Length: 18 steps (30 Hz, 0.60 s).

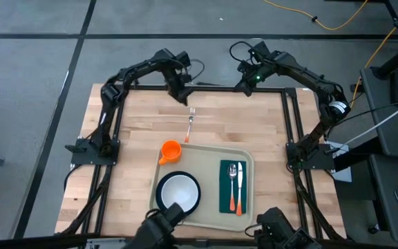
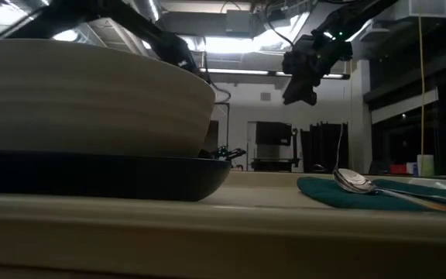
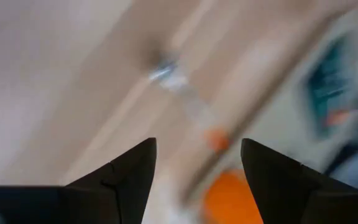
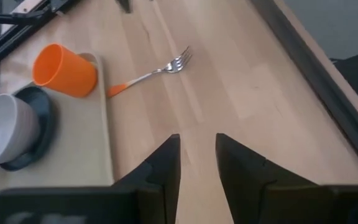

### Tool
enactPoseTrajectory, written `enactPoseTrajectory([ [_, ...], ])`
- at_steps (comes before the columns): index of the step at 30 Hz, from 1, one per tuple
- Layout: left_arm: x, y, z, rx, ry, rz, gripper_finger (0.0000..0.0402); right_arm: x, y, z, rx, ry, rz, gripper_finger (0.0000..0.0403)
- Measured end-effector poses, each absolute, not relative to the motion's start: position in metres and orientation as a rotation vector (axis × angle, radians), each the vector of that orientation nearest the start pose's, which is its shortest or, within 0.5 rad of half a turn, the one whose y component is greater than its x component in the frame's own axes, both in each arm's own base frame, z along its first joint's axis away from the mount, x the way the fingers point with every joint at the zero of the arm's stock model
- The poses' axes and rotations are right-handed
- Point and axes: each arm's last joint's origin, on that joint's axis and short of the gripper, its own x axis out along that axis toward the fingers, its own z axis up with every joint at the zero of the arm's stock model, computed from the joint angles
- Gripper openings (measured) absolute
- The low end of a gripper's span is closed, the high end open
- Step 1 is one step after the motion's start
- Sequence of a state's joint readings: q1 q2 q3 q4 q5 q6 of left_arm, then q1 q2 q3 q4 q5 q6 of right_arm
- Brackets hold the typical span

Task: Set up tray
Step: Put the orange fork on the dark green napkin to the left of the orange spoon

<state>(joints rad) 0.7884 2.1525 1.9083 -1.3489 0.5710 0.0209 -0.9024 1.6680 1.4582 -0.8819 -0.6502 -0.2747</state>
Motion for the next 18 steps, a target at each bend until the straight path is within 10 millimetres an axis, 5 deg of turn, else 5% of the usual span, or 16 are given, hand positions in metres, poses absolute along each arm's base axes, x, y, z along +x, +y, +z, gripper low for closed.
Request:
enactPoseTrajectory([
  [5, 0.302, 0.287, 0.200, -0.882, 1.552, 0.162, 0.0230, 0.225, -0.255, 0.294, 0.494, 0.787, -0.094, 0.0107],
  [18, 0.334, 0.290, 0.192, -0.909, 1.381, 0.200, 0.0230, 0.225, -0.255, 0.294, 0.466, 0.779, -0.072, 0.0107],
])
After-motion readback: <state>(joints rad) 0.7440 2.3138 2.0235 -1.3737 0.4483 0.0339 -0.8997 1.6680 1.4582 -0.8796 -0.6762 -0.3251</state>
